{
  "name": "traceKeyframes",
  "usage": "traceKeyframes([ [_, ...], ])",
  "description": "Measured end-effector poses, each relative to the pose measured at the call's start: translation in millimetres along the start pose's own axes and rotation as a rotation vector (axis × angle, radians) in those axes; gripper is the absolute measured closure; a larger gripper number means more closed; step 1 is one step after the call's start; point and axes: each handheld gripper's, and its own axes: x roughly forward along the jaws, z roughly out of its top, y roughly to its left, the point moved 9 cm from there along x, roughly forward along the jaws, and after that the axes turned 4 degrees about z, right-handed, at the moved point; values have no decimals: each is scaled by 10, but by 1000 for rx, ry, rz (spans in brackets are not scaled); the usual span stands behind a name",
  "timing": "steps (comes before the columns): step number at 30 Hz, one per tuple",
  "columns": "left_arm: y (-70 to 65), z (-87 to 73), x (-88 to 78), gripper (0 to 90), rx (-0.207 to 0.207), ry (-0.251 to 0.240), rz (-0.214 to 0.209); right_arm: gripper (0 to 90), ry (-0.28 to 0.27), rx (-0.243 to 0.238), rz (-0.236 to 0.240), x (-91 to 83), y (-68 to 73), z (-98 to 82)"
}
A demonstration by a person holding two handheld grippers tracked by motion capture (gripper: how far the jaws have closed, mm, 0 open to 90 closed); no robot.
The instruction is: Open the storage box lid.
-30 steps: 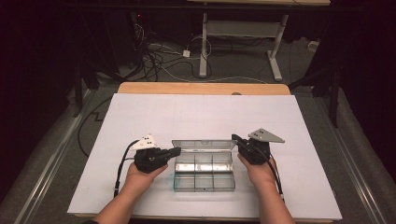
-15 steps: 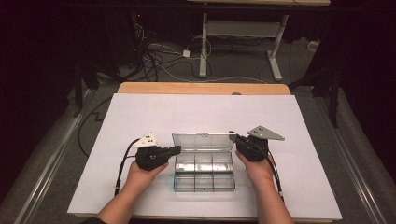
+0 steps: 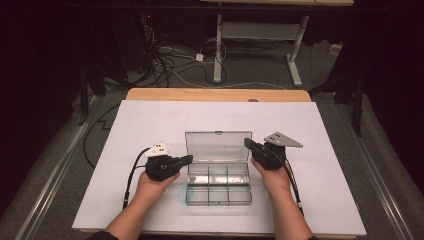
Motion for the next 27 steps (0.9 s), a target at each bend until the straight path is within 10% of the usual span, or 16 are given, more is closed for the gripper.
traceKeyframes([
  [9, 101, -13, -284, 876, -18, -31, 71, 900, 1, -2, -3, 4, -15, -1],
  [27, 352, 246, 58, 876, -79, -8, 105, 900, 4, 6, 1, 39, -33, -19],
])
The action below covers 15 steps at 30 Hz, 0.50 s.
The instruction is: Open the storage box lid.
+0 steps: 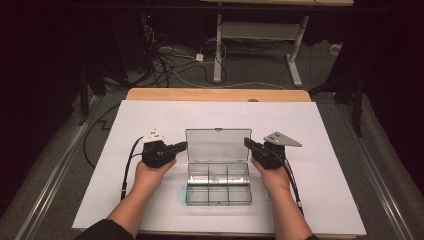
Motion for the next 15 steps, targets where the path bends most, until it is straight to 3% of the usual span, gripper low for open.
traceKeyframes([
  [9, -43, 70, 108, 876, 20, 20, -16, 900, 10, 4, -3, 31, -31, -21],
  [15, -19, 114, 177, 876, 8, 29, -17, 900, 33, 1, -8, 70, -64, -30],
])
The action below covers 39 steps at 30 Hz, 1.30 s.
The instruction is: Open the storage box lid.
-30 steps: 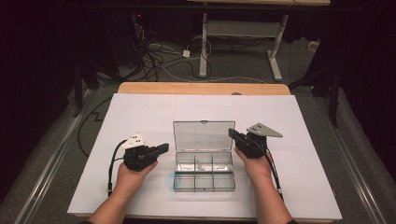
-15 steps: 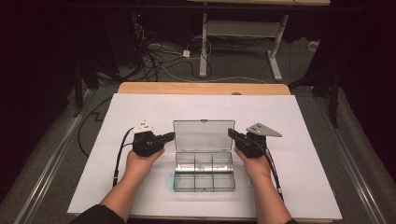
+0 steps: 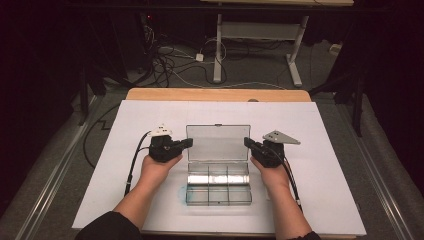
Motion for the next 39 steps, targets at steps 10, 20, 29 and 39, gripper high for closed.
traceKeyframes([
  [10, 59, 28, 68, 876, -9, 23, 21, 900, 42, -3, -13, 68, -53, -5],
  [20, 127, -10, 149, 876, -39, 41, 31, 900, 98, 9, -24, 155, -103, -55],
  [29, 187, -86, 214, 876, -46, 79, 49, 900, 146, 14, -39, 213, -140, -145],
  [39, 247, -210, 289, 876, -49, 151, 78, 900, 218, 40, -35, 277, -163, -277],
])
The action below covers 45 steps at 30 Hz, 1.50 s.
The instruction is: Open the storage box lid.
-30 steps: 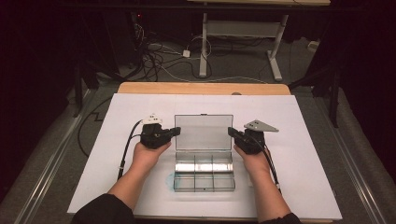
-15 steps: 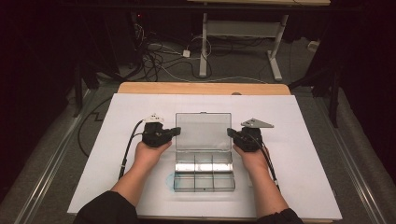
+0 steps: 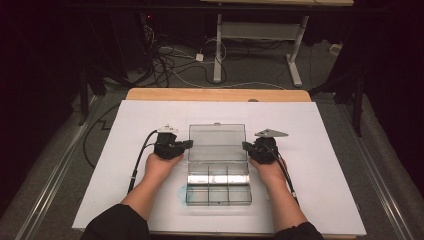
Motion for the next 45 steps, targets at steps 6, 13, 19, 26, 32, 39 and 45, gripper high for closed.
traceKeyframes([
  [6, 8, -55, 37, 876, 0, 36, 9, 900, 45, 1, -12, 20, -10, -53],
  [13, 28, -106, 34, 876, 22, 79, 28, 900, 82, -8, -20, 23, -17, -91],
  [19, 27, -163, 53, 876, 29, 121, 35, 900, 116, -3, -30, 26, -27, -126],
  [26, 24, -178, 26, 876, 25, 146, 50, 900, 139, 8, -28, 14, -44, -152],
  [32, 44, -245, -59, 876, 2, 140, 47, 900, 147, -1, -35, -66, -41, -188],
  [39, 33, -352, -272, 876, 20, 81, 43, 900, 81, 3, -29, -268, 11, -278],
  [45, -63, -506, -564, 875, 45, -4, 21, 900, 4, -26, -18, -515, 102, -346],
])
